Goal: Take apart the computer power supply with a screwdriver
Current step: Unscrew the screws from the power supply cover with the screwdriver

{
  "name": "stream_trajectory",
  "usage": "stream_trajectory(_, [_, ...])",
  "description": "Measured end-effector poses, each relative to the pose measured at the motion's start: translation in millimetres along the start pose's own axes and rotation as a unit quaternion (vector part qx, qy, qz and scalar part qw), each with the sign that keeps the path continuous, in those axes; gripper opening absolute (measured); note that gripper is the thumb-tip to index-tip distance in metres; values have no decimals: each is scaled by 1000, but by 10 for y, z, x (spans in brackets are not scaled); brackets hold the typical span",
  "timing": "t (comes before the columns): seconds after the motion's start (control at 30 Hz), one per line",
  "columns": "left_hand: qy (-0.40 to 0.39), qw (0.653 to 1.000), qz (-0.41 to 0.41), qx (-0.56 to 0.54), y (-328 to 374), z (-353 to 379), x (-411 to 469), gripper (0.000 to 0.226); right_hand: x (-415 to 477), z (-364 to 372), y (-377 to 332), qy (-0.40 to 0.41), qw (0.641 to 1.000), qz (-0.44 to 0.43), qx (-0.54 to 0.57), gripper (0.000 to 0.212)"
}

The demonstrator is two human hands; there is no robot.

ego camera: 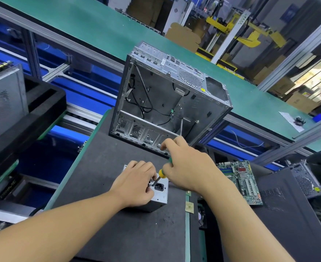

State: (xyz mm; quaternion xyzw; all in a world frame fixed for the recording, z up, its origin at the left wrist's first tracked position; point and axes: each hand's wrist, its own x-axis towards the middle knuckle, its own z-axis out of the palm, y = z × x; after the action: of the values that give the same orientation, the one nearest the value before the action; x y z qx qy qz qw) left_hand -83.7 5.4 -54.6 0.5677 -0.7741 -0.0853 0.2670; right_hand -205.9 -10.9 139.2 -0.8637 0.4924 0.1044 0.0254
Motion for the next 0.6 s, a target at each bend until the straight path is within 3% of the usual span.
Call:
stream_trajectory(0.17, [-18,1000,6,13,-5,-2,-3,15,10,29,-14,32,998,45,-27,30])
stream_trajectory(0.3, [-21,1000,2,14,0,-15,2,13,8,58,-6,51,998,18,-25,18])
stream_trajectory(0.47, [-19,1000,2,17,25,-24,-3,17,-25,25,20,22,999,16,36,33])
stream_trajectory(0.6, [-21,1000,4,21,28,-26,-12,14,-18,63,1,44,998,52,-17,34])
